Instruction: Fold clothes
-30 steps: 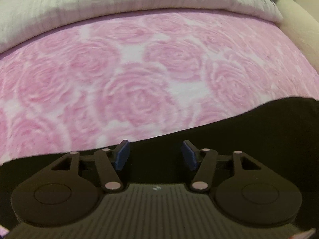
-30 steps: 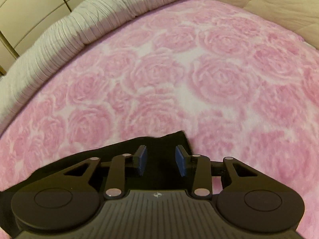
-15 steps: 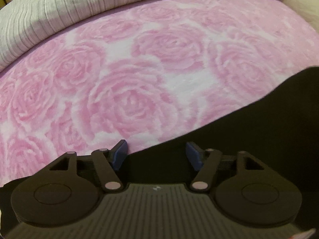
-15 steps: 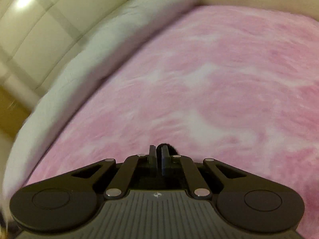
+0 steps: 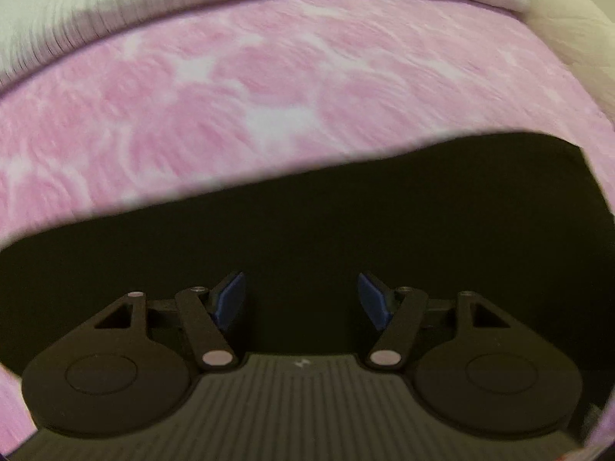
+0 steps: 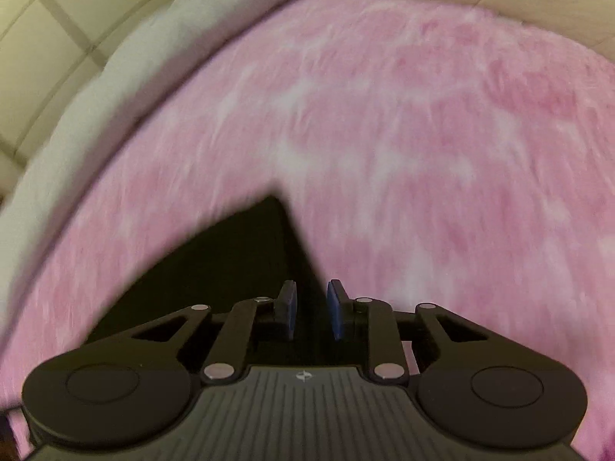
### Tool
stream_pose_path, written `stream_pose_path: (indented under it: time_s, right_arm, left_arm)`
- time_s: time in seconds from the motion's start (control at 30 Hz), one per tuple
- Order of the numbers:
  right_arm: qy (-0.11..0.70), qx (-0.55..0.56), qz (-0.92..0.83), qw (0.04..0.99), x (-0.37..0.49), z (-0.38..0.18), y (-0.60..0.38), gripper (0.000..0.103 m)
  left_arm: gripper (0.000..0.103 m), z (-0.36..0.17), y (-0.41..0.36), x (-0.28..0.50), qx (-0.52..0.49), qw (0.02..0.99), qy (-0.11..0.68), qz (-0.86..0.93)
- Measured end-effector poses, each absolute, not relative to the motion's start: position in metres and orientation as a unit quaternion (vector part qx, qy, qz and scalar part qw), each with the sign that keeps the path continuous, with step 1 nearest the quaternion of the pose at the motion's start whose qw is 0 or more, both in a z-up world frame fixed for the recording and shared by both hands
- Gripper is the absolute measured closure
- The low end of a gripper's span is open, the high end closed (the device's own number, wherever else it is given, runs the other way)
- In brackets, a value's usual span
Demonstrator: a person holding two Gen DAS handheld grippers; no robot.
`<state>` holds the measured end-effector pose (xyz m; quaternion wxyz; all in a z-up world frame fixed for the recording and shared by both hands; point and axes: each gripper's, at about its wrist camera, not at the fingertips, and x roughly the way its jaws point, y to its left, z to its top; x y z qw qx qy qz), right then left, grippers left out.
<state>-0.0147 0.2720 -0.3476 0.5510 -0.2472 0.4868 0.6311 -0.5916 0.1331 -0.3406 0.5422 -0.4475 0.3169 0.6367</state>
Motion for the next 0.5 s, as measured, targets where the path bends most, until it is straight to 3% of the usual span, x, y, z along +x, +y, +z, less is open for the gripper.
stream_pose_path:
  time_s: [0.17, 0.33, 0.4, 0.5]
  right_arm:
    - [0.435, -0.390, 0.570, 0.577, -0.025, -0.378, 0.213, 0.076]
    - [0.429, -0.351, 0.588, 0.589, -0.029, -0.345, 0.178, 0.072]
    - [0.419, -0.350, 0.613, 0.571, -0.045, -0.335, 0.163, 0.064]
    - [0.423, -0.391, 0.619, 0.534, -0.072, -0.355, 0.139, 0.060]
  left_arm:
    - [0.041, -0.347, 0.069, -0.563, -0.501, 0.492, 0.325, 0.633]
    - [0.039, -0.345, -0.006, -0.545, -0.539, 0.461, 0.312, 0.632]
    - [0.037, -0.358, -0.034, -0.537, -0.556, 0.451, 0.314, 0.623]
    - [0.037, -0.382, -0.071, -0.534, -0.572, 0.422, 0.315, 0.629]
